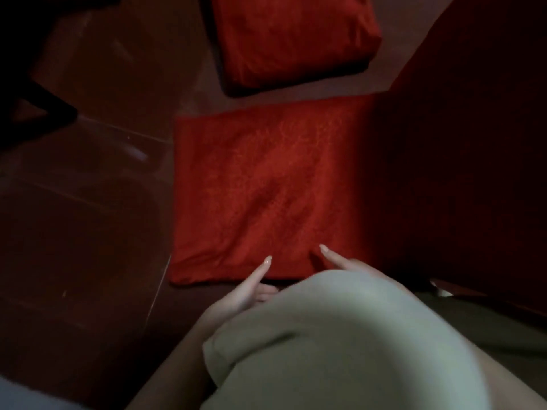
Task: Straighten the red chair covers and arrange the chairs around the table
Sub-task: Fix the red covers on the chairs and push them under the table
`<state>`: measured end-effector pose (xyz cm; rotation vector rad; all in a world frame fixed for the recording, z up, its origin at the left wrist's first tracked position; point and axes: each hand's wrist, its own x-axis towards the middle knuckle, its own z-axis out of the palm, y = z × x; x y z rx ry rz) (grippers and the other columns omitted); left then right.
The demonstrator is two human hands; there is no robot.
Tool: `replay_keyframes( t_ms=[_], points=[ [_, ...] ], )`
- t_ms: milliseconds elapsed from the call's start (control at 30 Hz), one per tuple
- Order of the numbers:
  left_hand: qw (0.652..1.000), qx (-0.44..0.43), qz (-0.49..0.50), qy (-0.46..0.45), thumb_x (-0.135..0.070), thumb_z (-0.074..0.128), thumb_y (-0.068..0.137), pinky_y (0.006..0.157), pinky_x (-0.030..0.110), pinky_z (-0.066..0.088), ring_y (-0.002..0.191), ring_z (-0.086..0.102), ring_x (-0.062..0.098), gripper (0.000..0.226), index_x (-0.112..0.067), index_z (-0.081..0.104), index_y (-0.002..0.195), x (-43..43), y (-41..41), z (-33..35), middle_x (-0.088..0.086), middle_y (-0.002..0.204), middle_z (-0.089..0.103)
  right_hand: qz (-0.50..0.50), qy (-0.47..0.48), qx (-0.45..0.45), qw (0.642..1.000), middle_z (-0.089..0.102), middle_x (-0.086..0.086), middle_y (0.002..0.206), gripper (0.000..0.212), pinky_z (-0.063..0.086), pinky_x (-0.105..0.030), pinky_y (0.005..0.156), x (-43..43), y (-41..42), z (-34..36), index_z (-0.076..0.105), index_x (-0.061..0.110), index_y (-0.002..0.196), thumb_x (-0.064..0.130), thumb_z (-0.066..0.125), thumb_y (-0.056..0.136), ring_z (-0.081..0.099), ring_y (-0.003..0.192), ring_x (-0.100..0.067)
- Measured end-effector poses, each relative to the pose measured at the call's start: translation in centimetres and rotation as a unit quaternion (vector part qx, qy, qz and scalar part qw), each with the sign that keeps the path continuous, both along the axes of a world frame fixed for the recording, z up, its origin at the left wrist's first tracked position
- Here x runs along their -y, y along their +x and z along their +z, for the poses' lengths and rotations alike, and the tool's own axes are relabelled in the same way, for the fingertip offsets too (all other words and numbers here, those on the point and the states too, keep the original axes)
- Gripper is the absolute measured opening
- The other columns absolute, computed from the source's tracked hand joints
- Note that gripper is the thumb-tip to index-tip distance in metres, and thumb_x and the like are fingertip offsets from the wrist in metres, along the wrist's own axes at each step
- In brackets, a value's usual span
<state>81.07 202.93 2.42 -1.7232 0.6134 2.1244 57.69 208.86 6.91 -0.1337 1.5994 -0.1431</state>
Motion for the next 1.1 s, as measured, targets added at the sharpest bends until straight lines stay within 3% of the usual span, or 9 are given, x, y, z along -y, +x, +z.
replay_keyframes(
  t_ms=[100,233,300,400,467,600,800,967,1100],
  points=[
    [0.993,-0.017,0.105,0.048,-0.094,0.052,0.057,0.11,0.047,0.04,0.126,0.056,0.03,0.117,-0.005,0.056,0.133,-1.0,0.4,-1.1,0.014,0.129,0.065,-0.072,0.044,0.047,0.995,0.07,-0.026,0.108,0.1,0.052,-0.04,0.094,-0.7,0.8,-2.3,0.07,-0.008,0.1,0.084,0.053,0.064,0.068,0.1,-0.034],
    [0.961,0.005,0.273,0.044,-0.092,0.065,0.052,0.084,0.039,0.051,0.116,0.063,0.019,0.111,-0.015,0.057,0.132,-2.3,-0.4,-3.5,0.005,0.119,0.072,-0.219,0.085,0.104,0.966,0.071,-0.01,0.115,0.103,0.052,-0.038,0.088,-1.8,1.8,-5.4,0.064,0.003,0.112,0.091,0.044,0.063,0.067,0.108,-0.023],
    [0.943,0.009,0.33,0.034,-0.084,0.07,0.058,0.084,0.036,0.051,0.115,0.063,0.02,0.102,-0.019,0.055,0.136,-2.7,-1.2,-3.6,0.006,0.122,0.07,-0.333,0.071,0.123,0.932,0.071,-0.008,0.115,0.089,0.053,-0.036,0.08,-2.4,2.6,-5.9,0.062,0.012,0.117,0.085,0.052,0.068,0.068,0.106,-0.021],
    [0.923,0.005,0.384,-0.001,-0.073,0.074,0.064,0.086,0.035,0.052,0.114,0.065,0.02,0.086,-0.03,0.054,0.136,-3.0,-2.1,-4.2,0.003,0.126,0.068,-0.504,-0.004,0.087,0.859,0.07,-0.003,0.117,0.046,0.054,-0.035,0.08,-2.9,3.7,-6.8,0.066,0.033,0.114,0.054,0.072,0.075,0.069,0.103,-0.02],
    [0.908,0.002,0.419,-0.027,-0.068,0.081,0.062,0.086,0.036,0.053,0.106,0.07,0.018,0.077,-0.035,0.058,0.128,-2.9,-2.4,-4.6,-0.001,0.119,0.072,-0.579,-0.058,0.078,0.81,0.071,-0.002,0.117,0.041,0.055,-0.038,0.087,-2.5,4.4,-7.2,0.069,0.031,0.112,0.038,0.077,0.073,0.069,0.104,-0.021],
    [0.881,-0.014,0.469,-0.06,-0.062,0.085,0.058,0.091,0.038,0.052,0.104,0.071,0.014,0.075,-0.038,0.059,0.124,-2.7,-2.3,-5.5,-0.008,0.113,0.074,-0.624,-0.129,0.075,0.767,0.07,-0.006,0.12,0.046,0.051,-0.042,0.098,-2.0,5.2,-8.0,0.065,0.021,0.122,0.036,0.076,0.079,0.068,0.107,-0.023],
    [0.872,-0.011,0.483,-0.079,-0.061,0.077,0.07,0.097,0.036,0.049,0.11,0.068,0.012,0.064,-0.04,0.059,0.127,-2.9,-3.5,-5.1,-0.01,0.118,0.072,-0.638,-0.157,0.071,0.75,0.07,-0.006,0.119,0.046,0.053,-0.046,0.093,-1.5,5.9,-8.3,0.065,0.02,0.123,0.036,0.074,0.081,0.068,0.107,-0.024],
    [0.873,0.022,0.477,-0.101,-0.059,0.075,0.071,0.097,0.038,0.051,0.104,0.071,0.015,0.065,-0.033,0.059,0.129,-2.5,-3.8,-4.9,-0.007,0.115,0.074,-0.67,-0.15,0.058,0.725,0.072,-0.004,0.115,0.027,0.053,-0.043,0.094,-0.9,5.8,-8.1,0.074,0.022,0.107,0.031,0.072,0.082,0.068,0.108,-0.023],
    [0.864,0.044,0.493,-0.092,-0.057,0.079,0.067,0.08,0.033,0.058,0.1,0.073,0.019,0.068,-0.029,0.063,0.126,-2.3,-3.9,-4.6,-0.002,0.113,0.075,-0.68,-0.124,0.087,0.717,0.073,-0.005,0.112,0.016,0.051,-0.046,0.096,-0.7,5.1,-7.9,0.079,0.025,0.091,0.027,0.074,0.076,0.068,0.106,-0.026]
  ],
)
